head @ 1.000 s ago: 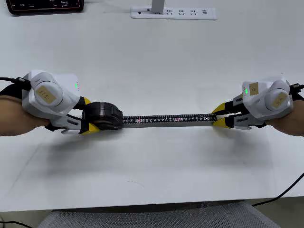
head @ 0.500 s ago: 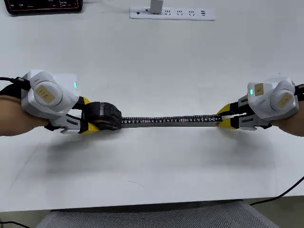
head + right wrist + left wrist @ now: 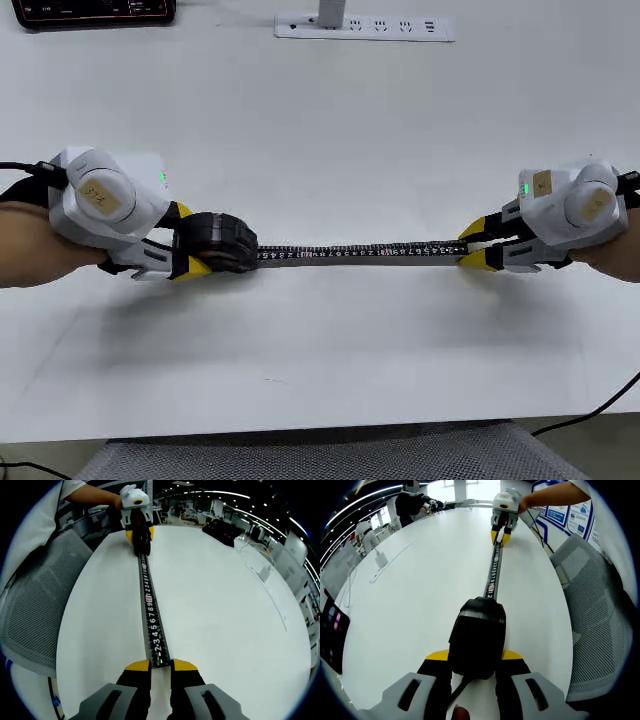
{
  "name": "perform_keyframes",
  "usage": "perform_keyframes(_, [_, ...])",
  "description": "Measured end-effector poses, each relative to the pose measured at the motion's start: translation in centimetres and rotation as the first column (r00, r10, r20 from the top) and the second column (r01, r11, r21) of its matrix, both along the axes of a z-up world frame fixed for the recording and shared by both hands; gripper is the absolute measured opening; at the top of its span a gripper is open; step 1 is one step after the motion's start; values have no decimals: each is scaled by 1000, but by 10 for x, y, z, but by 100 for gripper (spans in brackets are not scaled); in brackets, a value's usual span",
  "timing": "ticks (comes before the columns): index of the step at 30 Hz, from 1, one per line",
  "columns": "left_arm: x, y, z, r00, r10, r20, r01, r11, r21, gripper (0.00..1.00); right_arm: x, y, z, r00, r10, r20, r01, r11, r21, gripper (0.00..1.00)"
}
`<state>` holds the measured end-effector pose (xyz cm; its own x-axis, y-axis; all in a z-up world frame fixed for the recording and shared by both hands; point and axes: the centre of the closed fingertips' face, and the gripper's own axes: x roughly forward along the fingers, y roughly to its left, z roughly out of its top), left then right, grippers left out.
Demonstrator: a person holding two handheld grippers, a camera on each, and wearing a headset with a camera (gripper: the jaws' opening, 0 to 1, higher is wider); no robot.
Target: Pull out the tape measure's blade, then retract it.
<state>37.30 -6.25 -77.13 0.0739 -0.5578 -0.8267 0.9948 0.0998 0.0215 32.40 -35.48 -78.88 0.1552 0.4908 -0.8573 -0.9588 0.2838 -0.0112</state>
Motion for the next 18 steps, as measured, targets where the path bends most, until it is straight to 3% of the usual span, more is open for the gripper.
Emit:
perform_keyframes(10, [-1,0,0,1000,7,6,-7,1000,-2,29,0,-1,0,1000,-16,3,16,1000,4,12])
perform_keyframes(13, [-1,0,1,1000,28,-7,-28,1000,-2,29,1,-1,0,1000,-21,6,21,1000,1,13])
perform_keyframes(18, [-2,-1,1,999,32,-6,-32,999,-2,30,3,-2,0,999,-53,-6,53,999,-3,19])
